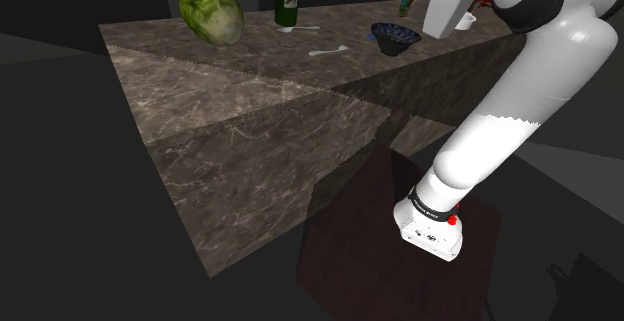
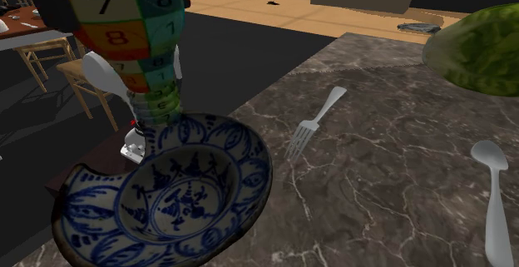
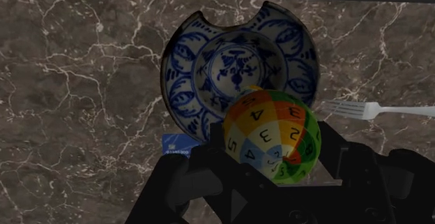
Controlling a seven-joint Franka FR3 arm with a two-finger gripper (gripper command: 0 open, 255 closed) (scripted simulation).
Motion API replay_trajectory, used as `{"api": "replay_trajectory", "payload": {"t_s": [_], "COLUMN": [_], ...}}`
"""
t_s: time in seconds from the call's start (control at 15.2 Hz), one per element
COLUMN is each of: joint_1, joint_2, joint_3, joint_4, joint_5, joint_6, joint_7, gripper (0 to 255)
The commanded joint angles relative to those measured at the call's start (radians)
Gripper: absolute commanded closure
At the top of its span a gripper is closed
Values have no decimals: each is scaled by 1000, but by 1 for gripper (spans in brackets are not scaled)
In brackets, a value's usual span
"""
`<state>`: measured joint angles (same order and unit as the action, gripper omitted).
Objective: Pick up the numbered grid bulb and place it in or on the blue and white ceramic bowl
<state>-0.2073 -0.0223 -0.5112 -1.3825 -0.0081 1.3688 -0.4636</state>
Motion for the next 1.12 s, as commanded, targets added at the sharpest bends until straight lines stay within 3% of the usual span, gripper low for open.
{"api": "replay_trajectory", "payload": {"t_s": [0.0, 0.46, 0.99, 1.06], "joint_1": [3, 9, 9, 9], "joint_2": [-20, -70, -70, -70], "joint_3": [4, 14, 14, 14], "joint_4": [-50, -201, -201, -201], "joint_5": [-10, -33, -33, -33], "joint_6": [33, 140, 140, 140], "joint_7": [6, 24, 24, 24], "gripper": [255, 255, 255, 0]}}
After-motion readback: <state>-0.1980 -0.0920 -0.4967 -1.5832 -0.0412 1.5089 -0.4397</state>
